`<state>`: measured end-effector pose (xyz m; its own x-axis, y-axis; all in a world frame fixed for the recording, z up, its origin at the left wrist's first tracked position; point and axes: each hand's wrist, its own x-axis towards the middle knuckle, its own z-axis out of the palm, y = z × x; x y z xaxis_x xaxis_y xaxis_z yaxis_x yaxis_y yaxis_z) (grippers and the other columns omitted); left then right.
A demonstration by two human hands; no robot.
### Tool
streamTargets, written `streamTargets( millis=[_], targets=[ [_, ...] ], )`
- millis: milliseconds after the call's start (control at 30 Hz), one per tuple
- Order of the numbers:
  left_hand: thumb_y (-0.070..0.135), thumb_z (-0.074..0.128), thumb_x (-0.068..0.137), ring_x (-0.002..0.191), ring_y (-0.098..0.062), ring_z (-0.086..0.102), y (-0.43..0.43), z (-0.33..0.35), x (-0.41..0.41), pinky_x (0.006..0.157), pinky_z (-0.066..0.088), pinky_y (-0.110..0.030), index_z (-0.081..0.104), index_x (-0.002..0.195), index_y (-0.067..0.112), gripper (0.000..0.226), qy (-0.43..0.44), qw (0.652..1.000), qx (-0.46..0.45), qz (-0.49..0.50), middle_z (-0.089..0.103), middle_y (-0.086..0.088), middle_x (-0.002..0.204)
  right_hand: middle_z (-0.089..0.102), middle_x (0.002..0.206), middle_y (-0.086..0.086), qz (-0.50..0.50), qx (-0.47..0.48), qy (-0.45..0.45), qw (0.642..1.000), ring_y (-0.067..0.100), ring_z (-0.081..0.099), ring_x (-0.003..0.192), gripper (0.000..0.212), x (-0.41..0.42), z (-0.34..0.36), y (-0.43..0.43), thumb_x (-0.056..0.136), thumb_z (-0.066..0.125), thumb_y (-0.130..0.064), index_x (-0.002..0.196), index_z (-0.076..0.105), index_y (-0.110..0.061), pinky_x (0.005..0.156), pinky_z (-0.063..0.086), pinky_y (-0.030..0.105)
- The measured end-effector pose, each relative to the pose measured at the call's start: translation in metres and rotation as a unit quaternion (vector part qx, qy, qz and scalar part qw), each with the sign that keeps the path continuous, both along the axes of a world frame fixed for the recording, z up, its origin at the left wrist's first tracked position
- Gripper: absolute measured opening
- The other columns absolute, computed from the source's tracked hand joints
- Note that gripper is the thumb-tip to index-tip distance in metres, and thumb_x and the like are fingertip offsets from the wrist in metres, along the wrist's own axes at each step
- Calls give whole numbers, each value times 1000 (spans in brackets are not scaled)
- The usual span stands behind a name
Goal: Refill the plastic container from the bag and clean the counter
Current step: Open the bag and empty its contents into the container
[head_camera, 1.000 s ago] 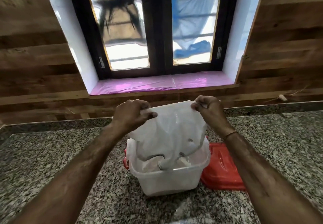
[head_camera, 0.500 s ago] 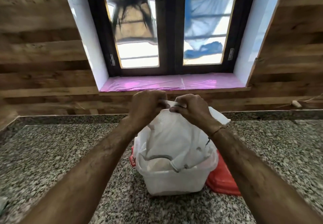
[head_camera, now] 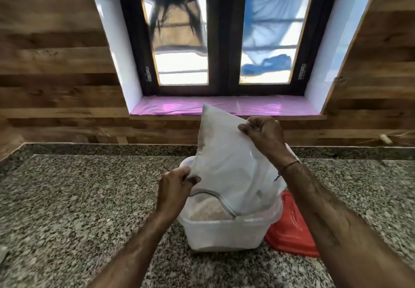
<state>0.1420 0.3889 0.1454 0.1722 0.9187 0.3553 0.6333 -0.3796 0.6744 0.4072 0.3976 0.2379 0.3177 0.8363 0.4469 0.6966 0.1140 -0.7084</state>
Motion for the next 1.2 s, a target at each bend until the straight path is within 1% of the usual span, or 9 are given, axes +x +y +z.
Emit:
streamTargets(
  millis=[233,333,467,633,833,933,1033,1133,1200],
  targets=[
    [34,74,88,65,-27,62,-3,-11,4,55,31,-35,46,61,22,41,80,996,-40,12,61,2,61,64,61,-8,-67,43,-10,997,8,61,63,26,-2,-5,-7,84,77,-41,74,74,-18,61,43,27],
    [54,70,87,91,-23,71,3,2,2,83,53,-40,69,100,28,29,54,994,-97,-21,75,7,91,60,62,-12,-74,79,-45,993,10,62,64,25,-9,-3,-9,85,77,-41,76,75,-18,60,38,25],
    [67,71,81,108,-22,72,14,38,16,94,57,-50,62,125,28,59,-211,961,-137,-116,75,5,114,72,68,-5,-49,139,-160,976,12,67,66,25,-18,2,-8,84,76,-43,76,73,-20,60,46,25],
    [16,78,89,86,-28,76,22,54,46,79,63,-44,74,96,12,8,-423,878,-213,-77,80,-8,92,67,69,-1,-43,232,-307,922,16,60,63,28,-28,4,-12,87,75,-44,78,68,-18,63,43,26],
    [3,77,86,74,-19,71,22,21,37,68,62,-32,70,94,12,14,-514,820,-251,-38,77,-5,86,72,90,-13,19,-103,-252,962,11,64,89,32,5,6,-23,77,77,-58,89,68,-30,89,42,40],
    [0,70,92,70,-15,65,23,14,32,69,56,-31,69,82,14,17,-464,864,-190,-33,72,-3,79,59,67,-14,-33,-30,-311,949,12,66,76,32,11,-11,-27,79,82,-29,66,53,-25,77,32,35],
    [-5,63,95,61,-3,63,26,26,33,61,56,-21,72,61,21,43,-501,845,-181,-44,71,10,67,54,69,-13,-45,31,-311,949,12,59,72,27,4,-11,-33,81,79,-45,73,61,-27,77,28,34],
    [-14,54,96,54,3,62,34,33,28,57,54,-15,72,51,23,60,-562,802,-194,-52,68,13,59,66,80,-16,-14,-122,-184,975,5,58,76,42,29,-2,-39,71,73,-70,91,69,-34,75,42,31],
    [-16,53,95,54,3,62,36,33,26,58,55,-15,71,51,20,60,-582,788,-191,-56,68,13,58,70,77,-17,34,-210,-94,973,4,62,72,41,52,-9,-45,65,81,-64,89,70,-32,70,47,29]
  ],
)
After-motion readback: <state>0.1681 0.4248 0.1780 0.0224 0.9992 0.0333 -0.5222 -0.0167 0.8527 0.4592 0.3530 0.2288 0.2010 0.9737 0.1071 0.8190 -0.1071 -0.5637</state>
